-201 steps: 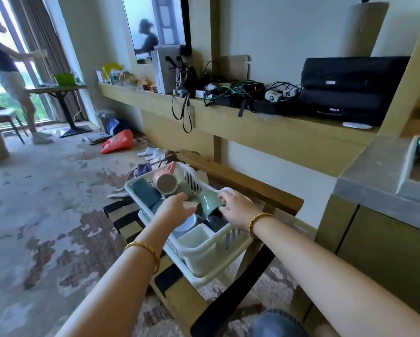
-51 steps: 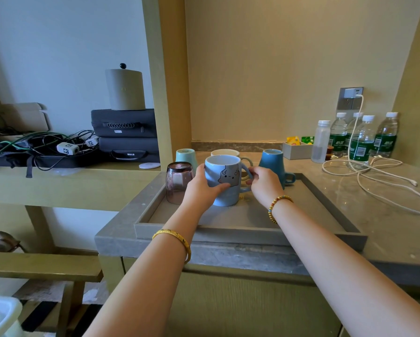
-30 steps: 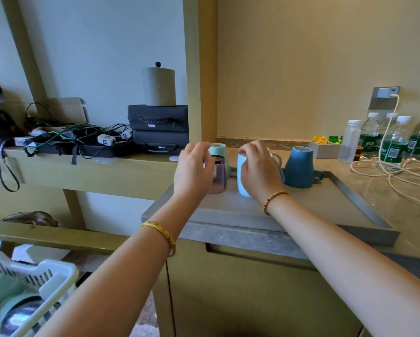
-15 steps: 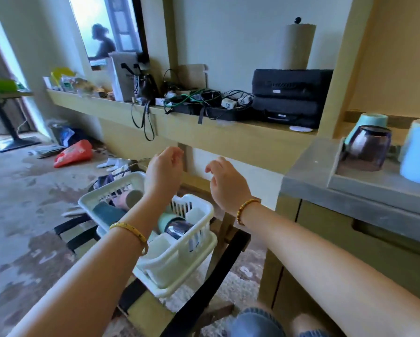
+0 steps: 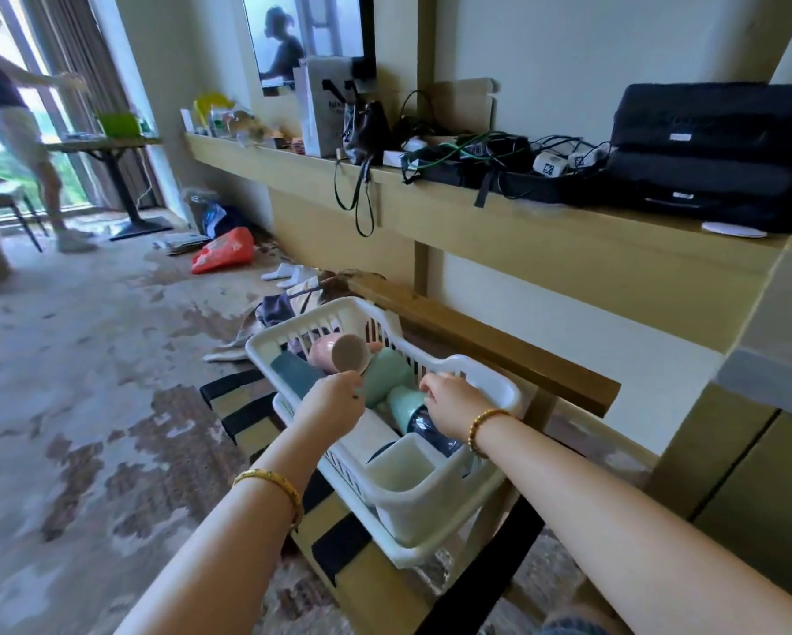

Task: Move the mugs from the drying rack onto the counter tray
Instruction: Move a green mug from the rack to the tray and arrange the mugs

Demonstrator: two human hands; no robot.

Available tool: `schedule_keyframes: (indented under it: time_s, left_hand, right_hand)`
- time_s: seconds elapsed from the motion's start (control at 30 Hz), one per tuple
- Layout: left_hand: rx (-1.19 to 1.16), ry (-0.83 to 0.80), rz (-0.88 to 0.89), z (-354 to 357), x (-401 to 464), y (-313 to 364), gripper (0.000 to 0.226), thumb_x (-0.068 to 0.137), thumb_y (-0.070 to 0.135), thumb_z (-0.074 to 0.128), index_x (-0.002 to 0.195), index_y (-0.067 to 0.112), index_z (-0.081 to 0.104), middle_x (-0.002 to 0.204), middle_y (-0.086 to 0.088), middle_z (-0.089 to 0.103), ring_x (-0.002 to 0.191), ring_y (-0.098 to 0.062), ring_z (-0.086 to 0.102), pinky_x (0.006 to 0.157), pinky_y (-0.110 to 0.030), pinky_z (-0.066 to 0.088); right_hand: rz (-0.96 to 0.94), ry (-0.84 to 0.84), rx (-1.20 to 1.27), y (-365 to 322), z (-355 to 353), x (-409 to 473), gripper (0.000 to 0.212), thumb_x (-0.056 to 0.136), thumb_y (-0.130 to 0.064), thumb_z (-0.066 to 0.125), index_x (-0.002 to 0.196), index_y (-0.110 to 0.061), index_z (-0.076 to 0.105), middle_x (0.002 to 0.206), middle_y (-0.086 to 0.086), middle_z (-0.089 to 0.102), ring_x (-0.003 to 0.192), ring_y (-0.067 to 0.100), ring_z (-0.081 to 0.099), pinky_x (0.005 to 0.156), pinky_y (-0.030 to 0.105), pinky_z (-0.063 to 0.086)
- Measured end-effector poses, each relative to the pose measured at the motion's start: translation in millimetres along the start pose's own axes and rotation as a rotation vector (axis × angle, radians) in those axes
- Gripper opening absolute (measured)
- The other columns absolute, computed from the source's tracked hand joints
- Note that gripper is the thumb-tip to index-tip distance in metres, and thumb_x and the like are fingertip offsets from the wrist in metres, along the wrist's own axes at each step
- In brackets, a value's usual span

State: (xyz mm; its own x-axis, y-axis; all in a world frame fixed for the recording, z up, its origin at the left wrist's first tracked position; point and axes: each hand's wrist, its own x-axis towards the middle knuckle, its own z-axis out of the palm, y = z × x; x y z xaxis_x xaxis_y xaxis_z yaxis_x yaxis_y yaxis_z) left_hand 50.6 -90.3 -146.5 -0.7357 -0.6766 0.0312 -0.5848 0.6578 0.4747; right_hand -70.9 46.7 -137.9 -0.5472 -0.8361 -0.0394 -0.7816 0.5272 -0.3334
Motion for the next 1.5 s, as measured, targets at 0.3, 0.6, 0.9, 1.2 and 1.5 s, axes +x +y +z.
schedule_keyframes:
  time_s: [0.3,0.6,0.9,1.2,1.5]
  left_hand:
    - [0.104,0.014,0.009,13.2,36.9,-18.3,0.042,0.087,0.017,0.055,0.128,0.018,0.045,0.125,-0.008,0.05,0.113,-0.024,0.048,0.087,-0.032,0.044]
    - [0.164,-0.054,-0.064,25.5,76.4,-34.8,0.057,0.092,0.026,0.052,0.143,0.018,0.029,0.138,-0.013,0.043,0.118,-0.028,0.049,0.094,-0.034,0.043]
    - [0.149,-0.068,-0.099,38.1,92.3,-40.7,0.066,0.096,0.02,0.043,0.149,0.016,0.005,0.158,-0.007,-0.01,0.127,-0.032,0.043,0.102,-0.037,0.038]
    - [0.028,-0.075,-0.104,38.9,94.2,-39.5,0.072,0.096,0.013,0.04,0.148,0.008,-0.009,0.156,-0.008,-0.019,0.14,-0.028,0.025,0.102,-0.027,0.034]
    - [-0.055,-0.061,-0.126,36.8,90.8,-40.0,0.074,0.097,0.022,0.044,0.147,0.007,-0.008,0.156,-0.01,-0.017,0.142,-0.027,0.021,0.104,-0.024,0.029]
  right_hand:
    - [0.002,-0.111,0.005,0.5,14.9,49.3,0.038,0.097,-0.024,0.044,0.132,-0.009,0.042,0.136,0.012,0.045,0.118,0.027,0.052,0.099,0.039,0.044]
    - [0.065,-0.191,-0.024,7.7,26.0,109.0,0.049,0.096,-0.028,0.047,0.137,-0.006,0.033,0.14,0.015,0.041,0.127,0.029,0.043,0.102,0.04,0.038]
    - [0.164,-0.129,0.023,5.7,41.3,137.8,0.04,0.097,-0.027,0.041,0.134,-0.011,0.039,0.135,0.017,0.045,0.123,0.03,0.046,0.096,0.043,0.044]
    - [0.404,-0.136,0.598,-6.5,35.4,147.1,0.036,0.097,-0.021,0.047,0.126,0.0,0.048,0.099,0.01,0.06,0.069,0.02,0.061,0.05,0.02,0.05]
    - [0.45,-0.078,0.83,-9.2,45.0,146.1,0.031,0.096,-0.016,0.048,0.125,-0.005,0.05,0.096,0.009,0.056,0.079,0.021,0.058,0.064,0.027,0.054]
